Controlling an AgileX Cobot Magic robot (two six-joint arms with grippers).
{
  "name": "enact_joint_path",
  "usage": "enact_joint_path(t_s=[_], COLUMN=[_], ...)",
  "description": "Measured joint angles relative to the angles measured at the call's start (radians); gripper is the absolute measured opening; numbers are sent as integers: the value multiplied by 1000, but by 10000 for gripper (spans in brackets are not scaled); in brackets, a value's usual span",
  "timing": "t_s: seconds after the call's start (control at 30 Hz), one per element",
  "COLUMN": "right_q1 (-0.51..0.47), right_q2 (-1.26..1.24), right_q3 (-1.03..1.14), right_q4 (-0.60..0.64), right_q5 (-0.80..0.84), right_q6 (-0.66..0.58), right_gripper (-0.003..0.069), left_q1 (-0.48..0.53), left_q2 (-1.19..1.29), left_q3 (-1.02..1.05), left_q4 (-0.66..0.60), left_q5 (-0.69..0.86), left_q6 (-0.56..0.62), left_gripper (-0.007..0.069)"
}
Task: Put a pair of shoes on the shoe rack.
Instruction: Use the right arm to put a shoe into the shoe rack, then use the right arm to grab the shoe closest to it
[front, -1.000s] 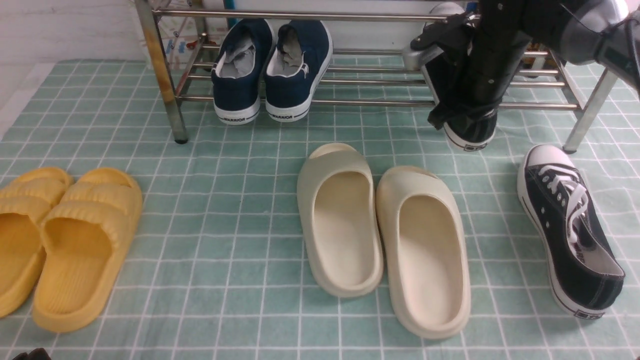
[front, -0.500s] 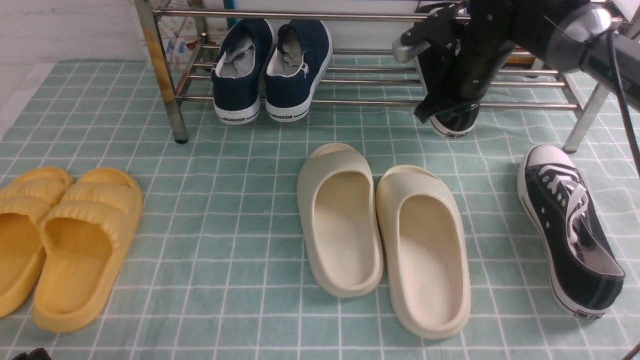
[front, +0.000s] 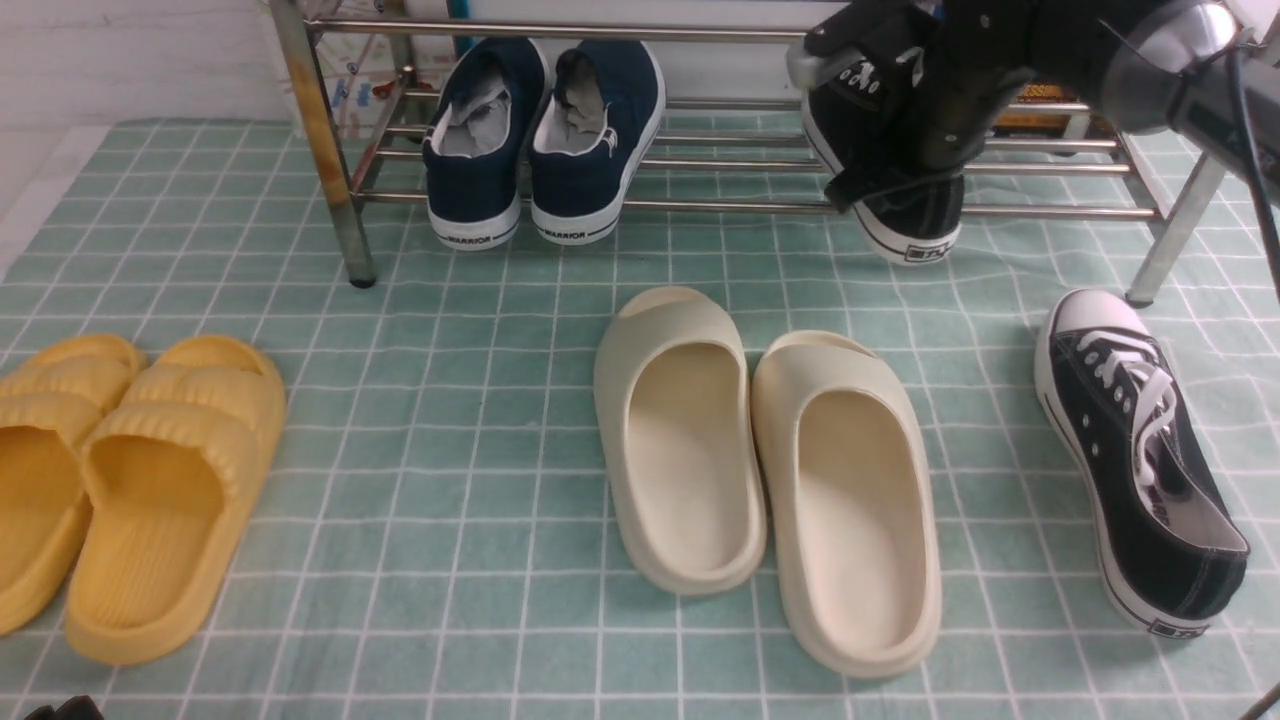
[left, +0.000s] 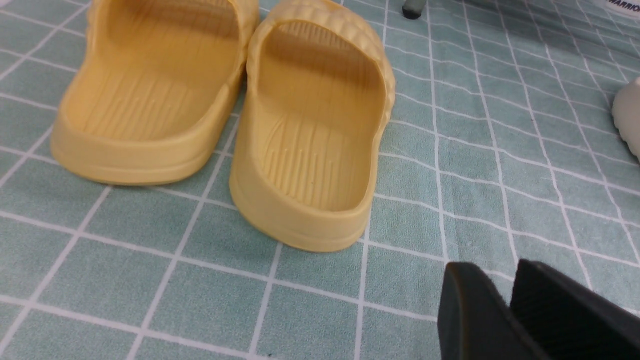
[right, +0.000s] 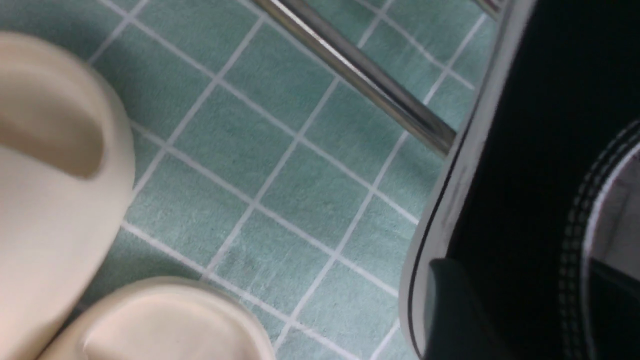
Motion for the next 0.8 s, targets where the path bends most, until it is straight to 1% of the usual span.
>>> enact_joint_path(t_s=[0.07, 0.13, 0.17, 0.23, 0.3, 0.53, 0.67, 0.7, 0.77, 0.8], right_q1=[0, 0, 0, 0, 0, 0, 0, 0, 0, 0], right_q2=[-27, -44, -68, -100, -124, -227, -344, -397, -484, -492], right_q3=[0, 0, 0, 0, 0, 56, 194, 269, 390, 415], right_q4=[0, 0, -1, -1, -1, 23, 99, 118, 136, 136], right_q5=[50, 78, 125, 198, 235, 250, 250, 250, 250, 250], right_q6=[11, 13, 17, 18, 22, 60, 88, 89, 90, 90], right_gripper=[405, 419, 427, 429, 430, 430, 431, 431, 431, 431], left_q1=[0, 0, 0, 0, 0, 0, 0, 0, 0, 0], left_q2=[0, 0, 0, 0, 0, 0, 0, 0, 0, 0], left_q3=[0, 0, 0, 0, 0, 0, 0, 0, 0, 0], left_q4=[0, 0, 0, 0, 0, 0, 0, 0, 0, 0], left_q5=[0, 0, 0, 0, 0, 0, 0, 0, 0, 0], left_q6=[0, 0, 0, 0, 0, 0, 0, 0, 0, 0], left_gripper=[148, 149, 151, 153, 155, 162, 165, 165, 167, 167])
